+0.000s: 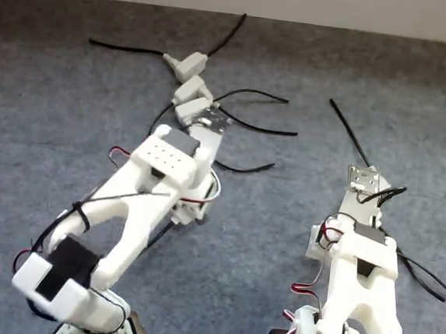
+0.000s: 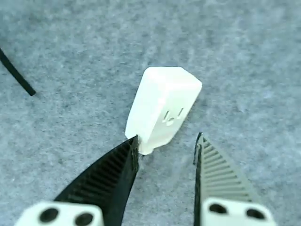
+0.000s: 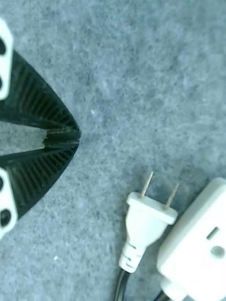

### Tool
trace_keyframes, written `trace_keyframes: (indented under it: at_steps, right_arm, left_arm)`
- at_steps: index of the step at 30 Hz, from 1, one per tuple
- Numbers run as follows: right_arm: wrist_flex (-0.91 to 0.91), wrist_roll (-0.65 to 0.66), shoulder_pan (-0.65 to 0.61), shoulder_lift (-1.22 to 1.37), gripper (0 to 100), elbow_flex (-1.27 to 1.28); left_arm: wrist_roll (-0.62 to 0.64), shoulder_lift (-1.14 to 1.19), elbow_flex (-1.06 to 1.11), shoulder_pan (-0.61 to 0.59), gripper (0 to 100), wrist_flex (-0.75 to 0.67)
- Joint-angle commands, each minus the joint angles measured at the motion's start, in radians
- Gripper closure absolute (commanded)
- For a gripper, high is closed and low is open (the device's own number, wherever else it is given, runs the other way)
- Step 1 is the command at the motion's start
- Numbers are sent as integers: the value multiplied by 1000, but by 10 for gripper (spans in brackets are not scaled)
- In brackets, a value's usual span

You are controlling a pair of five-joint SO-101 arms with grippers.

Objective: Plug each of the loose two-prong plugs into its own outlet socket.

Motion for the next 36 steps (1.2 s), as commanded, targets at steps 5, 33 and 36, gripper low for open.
trace_keyframes:
  at_steps: [5,33,36]
  right_arm:
    - [-12,0,8,-31,992,-5]
    - [-12,0,7,-27,992,-5]
    - [-12,0,7,-27,992,-5]
  left_arm:
    - [9,-153,77,189,797,9]
    - [-167,-173,189,-354,797,-328]
    - [-167,-173,173,-395,797,-328]
